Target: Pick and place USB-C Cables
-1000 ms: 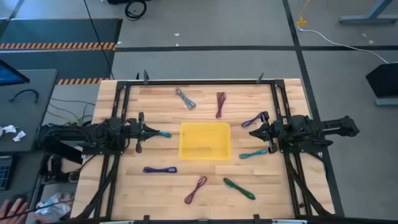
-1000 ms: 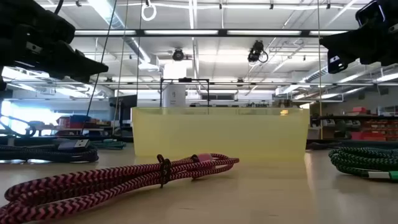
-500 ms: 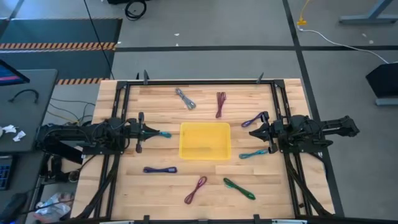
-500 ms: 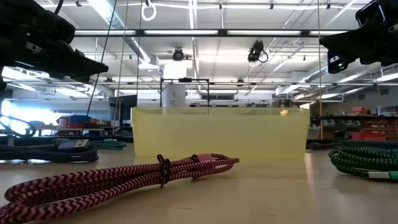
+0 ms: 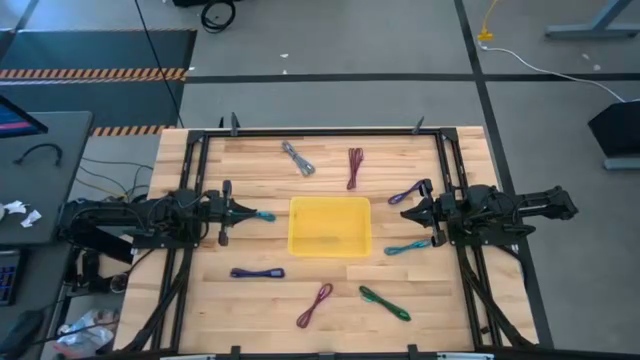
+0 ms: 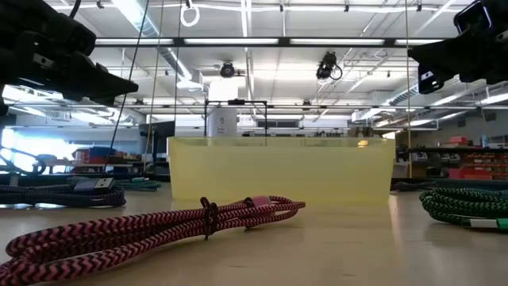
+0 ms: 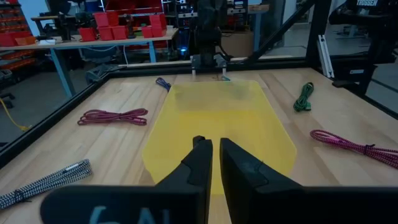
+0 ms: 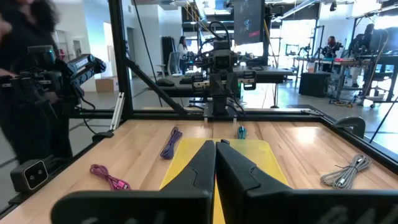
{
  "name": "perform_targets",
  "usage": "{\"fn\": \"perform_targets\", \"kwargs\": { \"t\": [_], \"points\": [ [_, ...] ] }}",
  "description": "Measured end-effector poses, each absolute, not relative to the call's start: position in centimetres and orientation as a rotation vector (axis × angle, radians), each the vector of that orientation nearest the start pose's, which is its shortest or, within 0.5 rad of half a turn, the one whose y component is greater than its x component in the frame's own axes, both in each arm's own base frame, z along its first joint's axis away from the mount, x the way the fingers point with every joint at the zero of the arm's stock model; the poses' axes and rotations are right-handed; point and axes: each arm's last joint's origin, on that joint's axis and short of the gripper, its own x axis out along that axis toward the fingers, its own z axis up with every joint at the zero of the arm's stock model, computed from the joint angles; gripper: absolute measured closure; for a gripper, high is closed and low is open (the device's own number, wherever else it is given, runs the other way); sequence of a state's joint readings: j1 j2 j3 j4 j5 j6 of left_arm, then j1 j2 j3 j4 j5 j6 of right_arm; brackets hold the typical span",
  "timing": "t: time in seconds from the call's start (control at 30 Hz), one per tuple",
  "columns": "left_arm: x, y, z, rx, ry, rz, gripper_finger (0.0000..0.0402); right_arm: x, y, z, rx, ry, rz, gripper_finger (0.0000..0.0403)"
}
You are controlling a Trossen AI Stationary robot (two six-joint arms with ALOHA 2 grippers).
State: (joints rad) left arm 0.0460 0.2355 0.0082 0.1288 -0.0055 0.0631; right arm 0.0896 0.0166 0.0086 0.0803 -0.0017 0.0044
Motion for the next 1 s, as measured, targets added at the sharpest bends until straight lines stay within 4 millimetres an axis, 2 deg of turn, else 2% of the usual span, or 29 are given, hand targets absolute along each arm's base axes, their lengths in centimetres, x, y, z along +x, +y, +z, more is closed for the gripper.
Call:
{"fn": "perform_targets", "kwargs": {
  "t": [0.63,0.7,0.8,0.9,1.0],
  "points": [
    [11.17,0.53,15.98,0.053,0.09,0.048,0.0365,9.75,0.88,17.29,0.008,-0.072,0.091,0.0385],
    [11.17,0.52,15.97,-0.019,0.088,0.05,0.0365,9.75,0.88,17.29,0.008,-0.072,0.091,0.0385],
    [11.19,0.58,16.24,-0.238,0.053,0.076,0.0365,9.75,0.88,17.29,0.008,-0.072,0.092,0.0385],
    [11.15,0.85,16.19,-0.463,0.029,0.17,0.0365,9.75,0.88,17.29,0.008,-0.072,0.092,0.0385],
    [11.11,1.1,16.26,-0.591,-0.016,0.258,0.0365,9.75,0.88,17.29,0.008,-0.072,0.092,0.0385]
  ]
}}
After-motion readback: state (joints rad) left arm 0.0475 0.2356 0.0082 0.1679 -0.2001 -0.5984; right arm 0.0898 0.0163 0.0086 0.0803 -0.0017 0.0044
